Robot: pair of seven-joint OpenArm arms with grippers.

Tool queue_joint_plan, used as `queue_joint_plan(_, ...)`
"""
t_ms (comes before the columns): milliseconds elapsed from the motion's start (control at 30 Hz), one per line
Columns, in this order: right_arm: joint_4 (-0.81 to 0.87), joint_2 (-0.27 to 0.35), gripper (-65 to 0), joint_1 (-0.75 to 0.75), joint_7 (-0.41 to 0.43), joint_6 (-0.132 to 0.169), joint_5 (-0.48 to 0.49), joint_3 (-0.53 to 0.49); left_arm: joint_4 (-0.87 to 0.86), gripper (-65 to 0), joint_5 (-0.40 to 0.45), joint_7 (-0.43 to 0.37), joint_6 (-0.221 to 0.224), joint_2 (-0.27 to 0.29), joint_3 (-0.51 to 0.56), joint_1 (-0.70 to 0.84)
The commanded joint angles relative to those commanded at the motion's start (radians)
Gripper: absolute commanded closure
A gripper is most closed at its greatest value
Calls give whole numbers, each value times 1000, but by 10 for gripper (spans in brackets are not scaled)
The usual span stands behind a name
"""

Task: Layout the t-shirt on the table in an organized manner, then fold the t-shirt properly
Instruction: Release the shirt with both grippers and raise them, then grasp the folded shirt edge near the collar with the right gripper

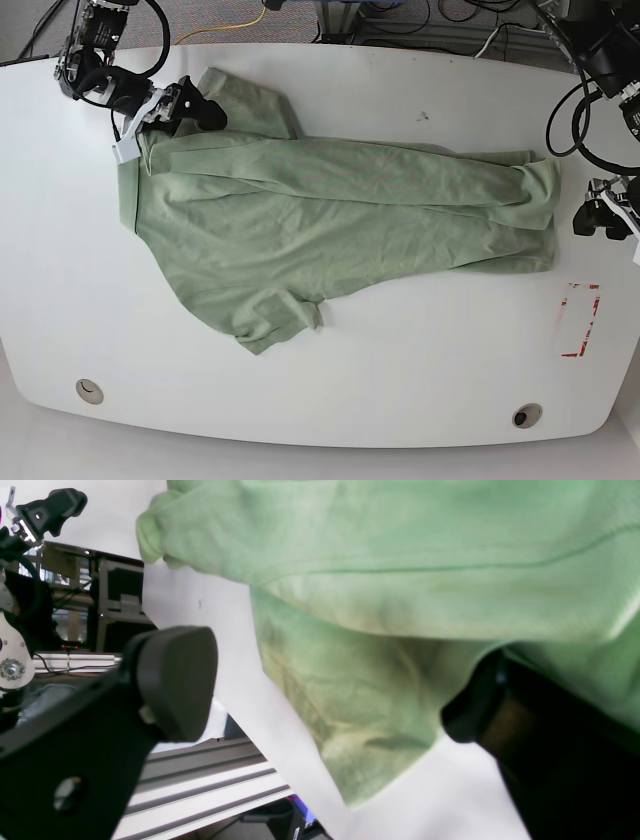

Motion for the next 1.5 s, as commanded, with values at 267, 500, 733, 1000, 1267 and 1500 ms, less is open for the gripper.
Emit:
queue_joint_plan(267,-2,8,-108,5,0,0,-3,0,-5,-404,0,0,0,2,2,2)
queue_joint_plan(500,5,8,-51,9,0,0,-5,-2,-5,-404,0,0,0,5,5,2)
queue_joint_plan(733,17,8,0,9,0,0,2,-2,-6,-404,3,0,0,5,5,2)
queue_joint_plan(1000,195,8,0,5,0,0,58,-2,-6,-404,5,0,0,5,6,21)
queue_joint_plan(1267,256,11,0,48,0,0,144,-3,-6,-404,5,0,0,6,6,25)
queue_joint_plan(1500,255,21,0,144,0,0,140,-3,-6,-404,5,0,0,6,8,41)
